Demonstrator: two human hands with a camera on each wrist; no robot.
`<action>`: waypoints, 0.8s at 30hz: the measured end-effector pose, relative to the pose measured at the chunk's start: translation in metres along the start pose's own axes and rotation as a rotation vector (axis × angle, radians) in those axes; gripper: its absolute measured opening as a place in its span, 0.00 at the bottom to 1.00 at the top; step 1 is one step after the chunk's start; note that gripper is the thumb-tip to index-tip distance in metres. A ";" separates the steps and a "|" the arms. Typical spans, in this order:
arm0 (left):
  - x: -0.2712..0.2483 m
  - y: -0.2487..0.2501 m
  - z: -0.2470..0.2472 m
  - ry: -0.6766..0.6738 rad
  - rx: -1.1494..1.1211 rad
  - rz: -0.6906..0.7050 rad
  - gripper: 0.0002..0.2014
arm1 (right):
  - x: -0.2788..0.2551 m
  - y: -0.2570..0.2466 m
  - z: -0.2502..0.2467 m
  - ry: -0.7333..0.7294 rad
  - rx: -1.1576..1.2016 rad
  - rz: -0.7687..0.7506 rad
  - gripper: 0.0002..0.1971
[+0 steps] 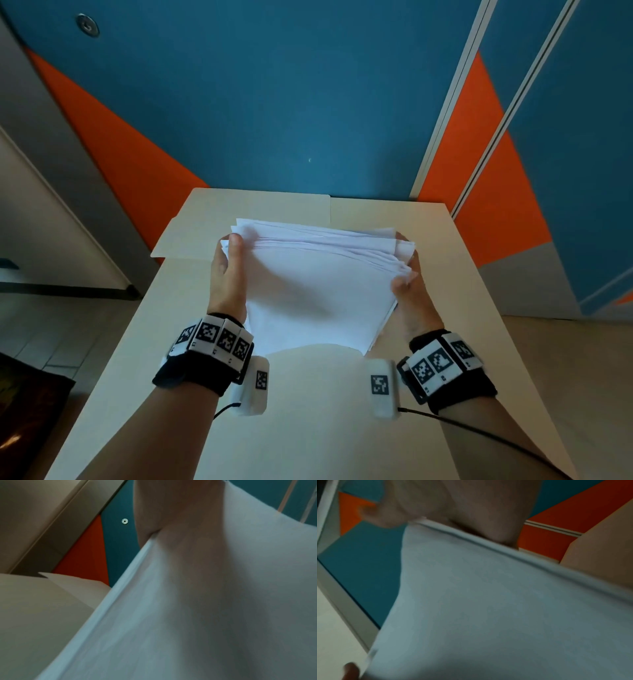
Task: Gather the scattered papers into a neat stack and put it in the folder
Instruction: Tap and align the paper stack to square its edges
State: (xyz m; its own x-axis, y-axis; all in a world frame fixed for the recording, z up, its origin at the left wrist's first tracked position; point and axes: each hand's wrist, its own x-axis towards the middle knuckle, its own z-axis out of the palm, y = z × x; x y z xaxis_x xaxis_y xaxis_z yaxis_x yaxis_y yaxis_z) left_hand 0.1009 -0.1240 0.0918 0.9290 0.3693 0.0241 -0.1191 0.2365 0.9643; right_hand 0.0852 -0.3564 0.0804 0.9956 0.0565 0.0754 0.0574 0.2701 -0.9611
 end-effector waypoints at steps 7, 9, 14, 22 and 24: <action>-0.005 0.000 -0.005 -0.218 0.187 -0.018 0.09 | 0.000 -0.002 0.009 0.306 -0.292 0.051 0.09; -0.003 0.012 0.001 -0.172 0.145 0.045 0.07 | 0.009 -0.013 0.018 0.346 -0.280 -0.013 0.05; 0.000 0.036 0.007 -0.192 0.038 0.157 0.09 | 0.013 -0.034 0.026 0.308 -0.245 -0.135 0.09; 0.000 -0.035 -0.036 -0.359 0.122 -0.151 0.24 | 0.010 0.014 -0.002 0.125 -0.344 0.216 0.22; 0.001 -0.045 -0.037 -0.319 0.119 -0.186 0.17 | 0.010 0.019 -0.005 0.107 -0.357 0.245 0.20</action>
State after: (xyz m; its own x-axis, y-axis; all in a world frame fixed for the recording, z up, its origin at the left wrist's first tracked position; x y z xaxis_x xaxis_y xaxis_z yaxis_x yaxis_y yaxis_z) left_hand 0.0945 -0.1014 0.0383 0.9954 0.0270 -0.0916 0.0861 0.1601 0.9833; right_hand 0.0967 -0.3554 0.0613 0.9840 -0.0275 -0.1760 -0.1778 -0.0887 -0.9801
